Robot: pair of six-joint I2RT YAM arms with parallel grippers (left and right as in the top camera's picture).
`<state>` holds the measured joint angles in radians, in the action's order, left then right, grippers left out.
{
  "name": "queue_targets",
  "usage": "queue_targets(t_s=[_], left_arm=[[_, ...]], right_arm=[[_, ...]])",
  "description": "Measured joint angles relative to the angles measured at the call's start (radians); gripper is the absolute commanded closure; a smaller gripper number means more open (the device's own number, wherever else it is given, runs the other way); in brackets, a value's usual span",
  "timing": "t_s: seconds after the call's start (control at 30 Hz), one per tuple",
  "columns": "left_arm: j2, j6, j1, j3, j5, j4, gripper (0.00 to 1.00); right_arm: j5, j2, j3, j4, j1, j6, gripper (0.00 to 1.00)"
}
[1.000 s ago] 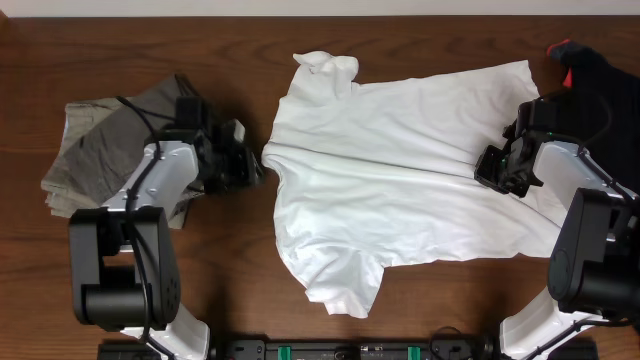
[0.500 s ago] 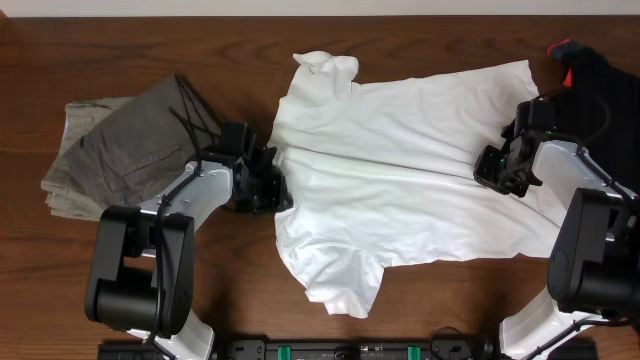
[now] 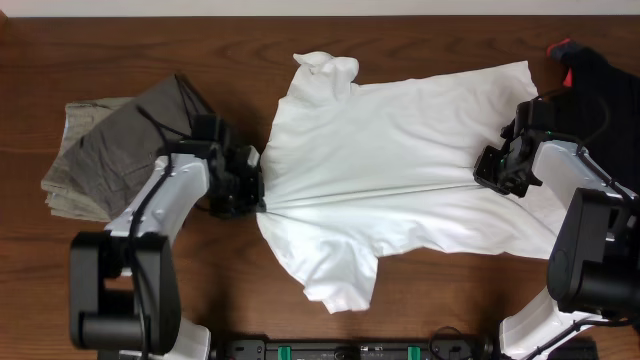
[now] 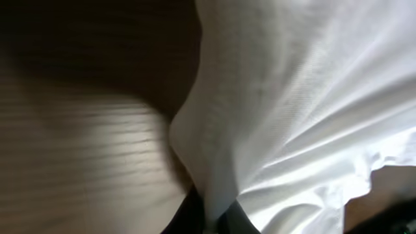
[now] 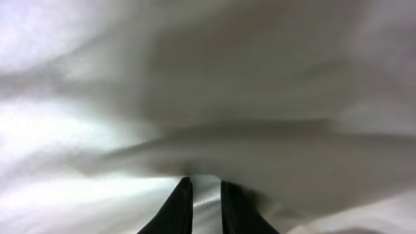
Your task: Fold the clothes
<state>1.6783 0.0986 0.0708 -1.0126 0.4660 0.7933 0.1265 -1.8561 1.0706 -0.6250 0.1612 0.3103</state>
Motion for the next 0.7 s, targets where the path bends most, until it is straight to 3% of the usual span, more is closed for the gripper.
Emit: queue_targets(t_s=[0.2, 0.37, 0.7], left_arm=[[-0.026, -0.018, -0.030, -0.004, -0.089, 0.060, 0.83], [-0.026, -0.021, -0.040, -0.004, -0.178, 0.088, 0.83], [-0.026, -0.027, -0.041, -0.004, -0.157, 0.081, 0.85]], right_arm=[[0.004, 0.000, 0.000, -0.004, 0.000, 0.000, 0.84], [0.004, 0.000, 0.000, -0.004, 0.000, 0.000, 0.84], [0.073, 0.000, 0.014, -0.044, 0.020, -0.045, 0.67]])
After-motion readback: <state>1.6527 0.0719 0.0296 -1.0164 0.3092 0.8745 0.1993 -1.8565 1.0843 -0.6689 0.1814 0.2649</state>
